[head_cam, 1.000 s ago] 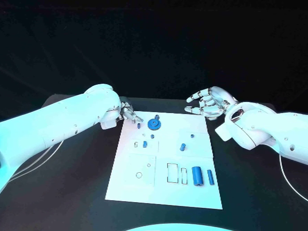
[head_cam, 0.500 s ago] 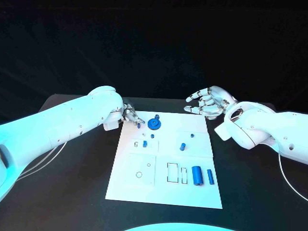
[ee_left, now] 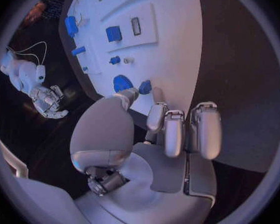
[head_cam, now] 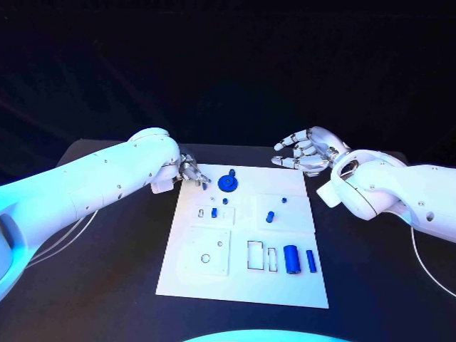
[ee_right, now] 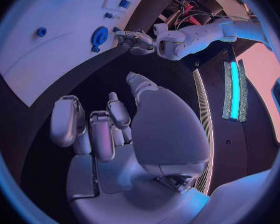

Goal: Assemble the parts on the task board

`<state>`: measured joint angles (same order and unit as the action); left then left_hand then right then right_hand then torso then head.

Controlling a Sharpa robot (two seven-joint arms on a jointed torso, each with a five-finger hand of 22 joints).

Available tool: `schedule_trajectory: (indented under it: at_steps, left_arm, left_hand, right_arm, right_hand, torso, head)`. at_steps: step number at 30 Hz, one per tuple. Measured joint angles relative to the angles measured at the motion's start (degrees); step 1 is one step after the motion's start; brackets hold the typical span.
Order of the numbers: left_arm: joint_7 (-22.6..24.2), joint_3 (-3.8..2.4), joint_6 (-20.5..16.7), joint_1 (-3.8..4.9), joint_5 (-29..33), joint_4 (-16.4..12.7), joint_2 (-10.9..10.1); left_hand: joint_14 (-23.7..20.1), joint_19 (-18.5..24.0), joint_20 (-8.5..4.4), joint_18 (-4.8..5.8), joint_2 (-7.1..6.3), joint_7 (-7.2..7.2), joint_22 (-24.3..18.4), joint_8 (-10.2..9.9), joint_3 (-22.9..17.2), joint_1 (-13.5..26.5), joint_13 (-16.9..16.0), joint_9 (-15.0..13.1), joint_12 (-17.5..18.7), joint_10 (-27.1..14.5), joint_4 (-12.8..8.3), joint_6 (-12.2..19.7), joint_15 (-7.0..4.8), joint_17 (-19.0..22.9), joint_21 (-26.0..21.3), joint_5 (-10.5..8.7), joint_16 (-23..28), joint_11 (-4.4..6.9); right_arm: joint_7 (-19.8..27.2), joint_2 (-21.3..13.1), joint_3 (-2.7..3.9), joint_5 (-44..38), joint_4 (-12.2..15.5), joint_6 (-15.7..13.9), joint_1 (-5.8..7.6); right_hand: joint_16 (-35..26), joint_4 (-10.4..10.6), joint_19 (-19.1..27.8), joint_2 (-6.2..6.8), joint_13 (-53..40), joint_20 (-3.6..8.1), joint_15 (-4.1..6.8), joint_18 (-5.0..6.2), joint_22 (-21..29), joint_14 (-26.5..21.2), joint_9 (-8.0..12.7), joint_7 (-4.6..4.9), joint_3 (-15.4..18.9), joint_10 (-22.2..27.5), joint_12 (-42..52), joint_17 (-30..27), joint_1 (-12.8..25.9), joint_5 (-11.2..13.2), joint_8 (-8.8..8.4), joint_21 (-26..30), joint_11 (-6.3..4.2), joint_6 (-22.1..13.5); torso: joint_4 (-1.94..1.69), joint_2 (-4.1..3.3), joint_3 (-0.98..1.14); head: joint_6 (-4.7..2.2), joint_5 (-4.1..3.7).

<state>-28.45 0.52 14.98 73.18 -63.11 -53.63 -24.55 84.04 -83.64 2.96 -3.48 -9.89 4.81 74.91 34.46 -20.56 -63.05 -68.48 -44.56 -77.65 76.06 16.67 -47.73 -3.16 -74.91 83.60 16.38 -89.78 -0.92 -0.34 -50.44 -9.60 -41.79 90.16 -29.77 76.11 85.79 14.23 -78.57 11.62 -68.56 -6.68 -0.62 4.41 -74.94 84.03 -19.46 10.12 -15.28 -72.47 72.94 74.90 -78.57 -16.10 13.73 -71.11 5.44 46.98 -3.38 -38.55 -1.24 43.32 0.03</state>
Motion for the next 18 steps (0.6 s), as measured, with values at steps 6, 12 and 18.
schedule_trajectory:
  at_steps: [6, 12, 18]
  left_arm:
    - [0.2, 0.01, 0.0, 0.01, 0.4, 0.1, 0.1]
    - [0.5, 0.00, 0.0, 0.06, 0.9, 0.1, 0.3]
    - [0.6, 0.04, 0.2, 0.05, 1.2, 0.2, 0.4]
  left_hand:
    - [0.0, 0.0, 0.00, 0.00, 2.17, -0.11, 0.0, -0.6, -1.2, -4.4, -0.2, 0.1, 0.0, -0.2, -0.7, -0.5, 0.00, 0.0, 0.0, 0.00, 0.0, 0.21]
    - [0.0, 0.0, 0.00, 0.00, 2.74, -0.29, 0.0, -0.6, -2.2, -6.2, -0.2, 0.1, 0.0, -0.2, -1.1, -0.7, 0.00, 0.0, 0.0, 0.00, 0.0, 0.21]
    - [0.0, 0.0, 0.00, 0.00, 2.74, -0.30, 0.0, -0.7, -2.9, -7.3, -0.2, 0.1, 0.0, -0.2, -1.3, -0.7, 0.00, 0.0, 0.0, 0.00, 0.0, 0.21]
  right_arm:
    - [0.0, 0.0, 0.00, 0.0, 0.0, 0.0, 0.00]
    - [0.0, 0.0, 0.00, 0.0, 0.0, 0.0, 0.00]
    - [0.0, 0.0, 0.00, 0.0, 0.0, 0.0, 0.00]
  right_hand:
    - [0.0, 0.2, 0.0, 0.00, 0.0, 0.00, 0.00, 0.00, 0.0, 0.0, 0.1, 0.00, -0.2, -0.2, 0.0, 0.0, 0.0, 0.0, 0.00, 0.0, -0.21, 0.0]
    - [0.0, 0.2, 0.0, 0.00, 0.0, 0.00, 0.00, 0.00, 0.0, 0.0, 0.1, 0.00, -0.2, -0.2, 0.0, 0.0, 0.0, 0.0, 0.00, 0.0, -0.21, 0.0]
    - [0.0, 0.2, 0.0, 0.00, 0.0, 0.00, 0.00, 0.00, 0.0, 0.0, 0.1, 0.00, -0.2, -0.2, 0.0, 0.0, 0.0, 0.0, 0.00, 0.0, -0.21, 0.0]
  torso:
    - [0.01, 0.02, -0.04]
    - [0.01, 0.03, -0.05]
    - [0.01, 0.03, -0.04]
  head:
    - [0.04, -0.02]
    - [0.05, -0.02]
    - [0.07, -0.02]
